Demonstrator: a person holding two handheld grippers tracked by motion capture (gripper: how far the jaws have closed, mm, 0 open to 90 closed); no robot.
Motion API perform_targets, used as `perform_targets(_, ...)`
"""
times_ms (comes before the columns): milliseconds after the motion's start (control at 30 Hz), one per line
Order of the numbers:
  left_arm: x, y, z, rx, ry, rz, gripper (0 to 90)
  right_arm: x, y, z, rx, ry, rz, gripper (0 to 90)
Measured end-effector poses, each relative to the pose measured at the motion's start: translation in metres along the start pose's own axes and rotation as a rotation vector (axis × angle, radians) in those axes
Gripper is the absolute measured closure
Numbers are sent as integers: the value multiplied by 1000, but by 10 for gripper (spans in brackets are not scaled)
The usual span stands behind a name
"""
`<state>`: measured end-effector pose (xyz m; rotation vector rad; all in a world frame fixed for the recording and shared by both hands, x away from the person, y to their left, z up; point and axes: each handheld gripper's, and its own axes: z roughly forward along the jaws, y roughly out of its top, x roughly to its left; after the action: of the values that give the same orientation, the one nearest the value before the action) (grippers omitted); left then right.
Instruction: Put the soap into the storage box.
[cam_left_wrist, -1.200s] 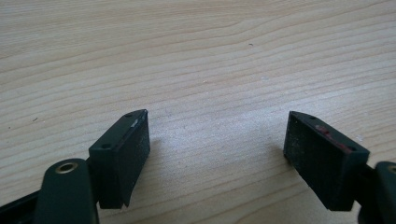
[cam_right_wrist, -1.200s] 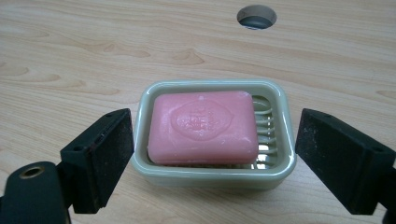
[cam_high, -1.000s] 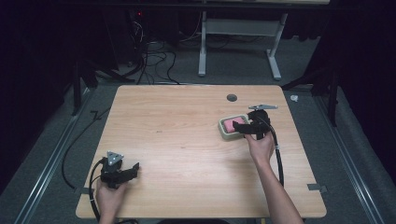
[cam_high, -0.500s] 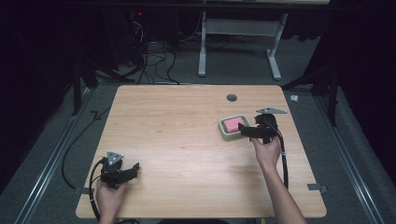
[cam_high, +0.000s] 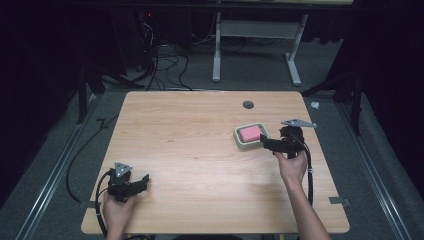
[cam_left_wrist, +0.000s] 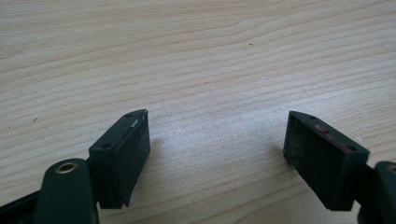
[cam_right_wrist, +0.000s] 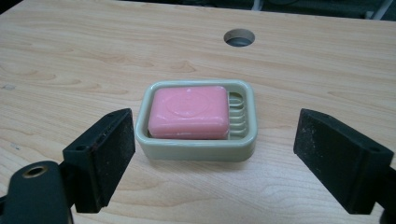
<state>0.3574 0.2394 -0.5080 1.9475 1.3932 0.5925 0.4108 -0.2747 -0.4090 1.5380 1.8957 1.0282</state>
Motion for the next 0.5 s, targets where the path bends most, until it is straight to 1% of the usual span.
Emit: perform_targets(500,0,0,0,-1,1,-3,236,-11,-10,-20,-26,1,16,135)
